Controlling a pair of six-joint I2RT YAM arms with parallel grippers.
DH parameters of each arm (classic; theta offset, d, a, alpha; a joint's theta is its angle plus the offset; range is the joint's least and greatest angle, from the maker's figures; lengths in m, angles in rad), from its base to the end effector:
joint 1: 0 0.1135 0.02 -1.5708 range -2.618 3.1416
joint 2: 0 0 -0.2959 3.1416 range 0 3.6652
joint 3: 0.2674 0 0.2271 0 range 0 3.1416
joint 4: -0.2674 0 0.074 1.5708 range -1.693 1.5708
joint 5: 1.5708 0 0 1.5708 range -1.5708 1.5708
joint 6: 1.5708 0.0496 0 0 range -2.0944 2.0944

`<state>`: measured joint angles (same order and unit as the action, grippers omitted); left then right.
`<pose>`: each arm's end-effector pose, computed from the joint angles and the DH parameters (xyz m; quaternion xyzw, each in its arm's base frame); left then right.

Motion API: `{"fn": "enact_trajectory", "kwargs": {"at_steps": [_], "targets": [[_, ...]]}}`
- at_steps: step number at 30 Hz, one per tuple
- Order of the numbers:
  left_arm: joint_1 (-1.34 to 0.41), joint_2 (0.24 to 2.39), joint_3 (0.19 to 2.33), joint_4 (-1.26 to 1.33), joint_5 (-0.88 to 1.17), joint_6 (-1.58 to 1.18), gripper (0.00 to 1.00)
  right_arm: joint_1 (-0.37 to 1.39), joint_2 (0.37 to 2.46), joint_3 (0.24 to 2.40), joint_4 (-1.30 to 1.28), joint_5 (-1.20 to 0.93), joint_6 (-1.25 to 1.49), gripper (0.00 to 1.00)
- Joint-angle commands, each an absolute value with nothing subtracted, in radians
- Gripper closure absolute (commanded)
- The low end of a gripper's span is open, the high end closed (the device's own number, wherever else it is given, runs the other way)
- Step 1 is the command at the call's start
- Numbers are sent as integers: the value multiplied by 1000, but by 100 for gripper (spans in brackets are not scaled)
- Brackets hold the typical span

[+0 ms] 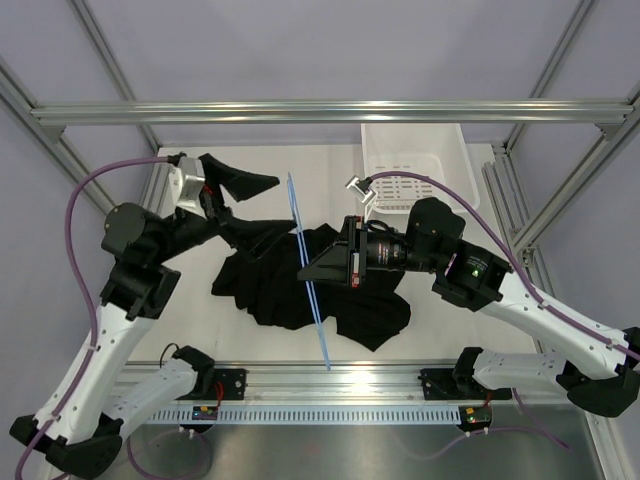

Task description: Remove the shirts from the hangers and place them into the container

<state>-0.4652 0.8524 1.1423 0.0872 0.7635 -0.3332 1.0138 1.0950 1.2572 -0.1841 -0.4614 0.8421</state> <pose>0.0919 -0.0845 0.4968 0.3419 0.5001 -0.4913 0.6258 0.0919 0.1893 0.4685 -0.2190 0.6796 0.6429 0.2773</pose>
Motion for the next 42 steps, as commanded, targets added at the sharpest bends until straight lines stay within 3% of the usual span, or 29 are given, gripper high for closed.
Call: {"fn": "enact_trajectory", "kwargs": {"at_steps": [1, 8, 14, 25, 30, 42], "targets": [[-466, 758, 1126, -91, 304, -255, 1, 1025, 1072, 1290, -166, -453, 833, 100], [-468, 574, 1077, -295, -362, -278, 1, 1025, 1127, 1357, -199, -372, 779, 100], [-468, 506, 1069, -423, -664, -321, 1, 1019, 1291, 1529, -155, -370, 741, 100], [-468, 474, 1086, -566, -830, -356, 1, 930, 1629, 1845, -57, -456, 821, 100], [-468, 454, 1069, -546, -815, -339, 1, 884, 1725, 1948, -54, -500, 844, 100], [-466, 445, 1081, -535, -782, -319, 1, 841, 1770, 1908, 74, -531, 930, 100]]}}
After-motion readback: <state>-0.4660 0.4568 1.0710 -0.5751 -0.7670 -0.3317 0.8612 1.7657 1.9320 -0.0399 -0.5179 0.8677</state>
